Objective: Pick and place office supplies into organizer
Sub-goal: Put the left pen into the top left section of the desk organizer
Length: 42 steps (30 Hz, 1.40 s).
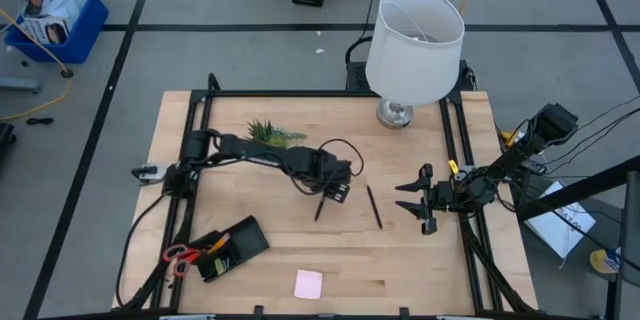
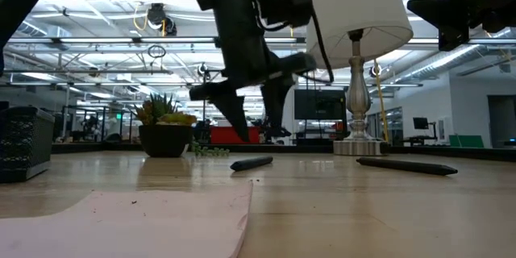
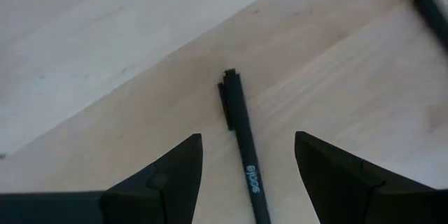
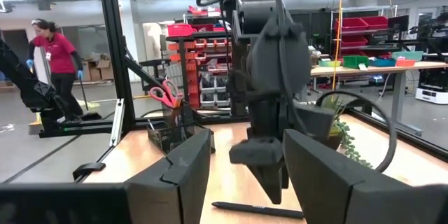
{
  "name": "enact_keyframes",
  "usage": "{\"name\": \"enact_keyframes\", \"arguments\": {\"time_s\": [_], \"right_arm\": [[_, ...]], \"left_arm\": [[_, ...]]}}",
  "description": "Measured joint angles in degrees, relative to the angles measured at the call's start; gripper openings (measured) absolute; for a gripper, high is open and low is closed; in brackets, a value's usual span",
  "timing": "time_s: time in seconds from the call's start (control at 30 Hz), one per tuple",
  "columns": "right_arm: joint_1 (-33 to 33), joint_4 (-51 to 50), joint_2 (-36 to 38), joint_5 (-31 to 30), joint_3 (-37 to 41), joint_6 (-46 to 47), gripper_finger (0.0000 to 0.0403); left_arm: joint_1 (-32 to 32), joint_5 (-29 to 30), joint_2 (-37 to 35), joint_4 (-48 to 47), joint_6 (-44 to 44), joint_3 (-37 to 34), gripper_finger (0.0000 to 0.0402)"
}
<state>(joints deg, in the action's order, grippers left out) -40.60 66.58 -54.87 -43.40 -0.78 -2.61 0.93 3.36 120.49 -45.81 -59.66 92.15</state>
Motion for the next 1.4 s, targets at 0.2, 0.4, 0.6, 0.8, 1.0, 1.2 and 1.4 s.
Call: {"name": "enact_keyframes", "arguments": {"time_s": [0.2, 0.4, 0.6, 0.8, 1.0, 1.2, 1.4], "right_arm": [[0.00, -0.06, 0.00, 0.00, 0.00, -0.01, 0.0172], [0.00, -0.45, 0.00, -0.02, 0.00, 0.00, 0.0176], [0.00, -2.64, 0.02, 0.00, 0.00, -0.02, 0.0172], [0.00, -2.45, 0.05, -0.02, 0.00, -0.01, 0.0176], [0.00, -2.62, 0.04, 0.00, 0.00, -0.01, 0.0172], [0.00, -2.58, 0.07, 0.00, 0.00, -0.02, 0.0176], [0.00, -2.58, 0.04, 0.00, -0.02, 0.00, 0.0172]], "left_arm": [[0.00, 0.13, 1.80, 0.86, 0.72, 0.16, 0.0232], [-0.17, 0.19, 3.07, 2.69, 5.23, 0.04, 0.0232], [-0.47, 2.48, 4.06, 6.49, 7.50, 0.08, 0.0232], [-1.06, 3.60, 4.08, 5.16, 11.05, 0.04, 0.0232], [-1.00, 3.03, 4.72, 2.43, 9.49, 0.15, 0.0232], [-0.94, 3.91, 5.55, 2.18, 9.53, 0.32, 0.0232], [-0.69, 4.88, 5.67, 2.07, 8.09, 0.24, 0.0230]]}}
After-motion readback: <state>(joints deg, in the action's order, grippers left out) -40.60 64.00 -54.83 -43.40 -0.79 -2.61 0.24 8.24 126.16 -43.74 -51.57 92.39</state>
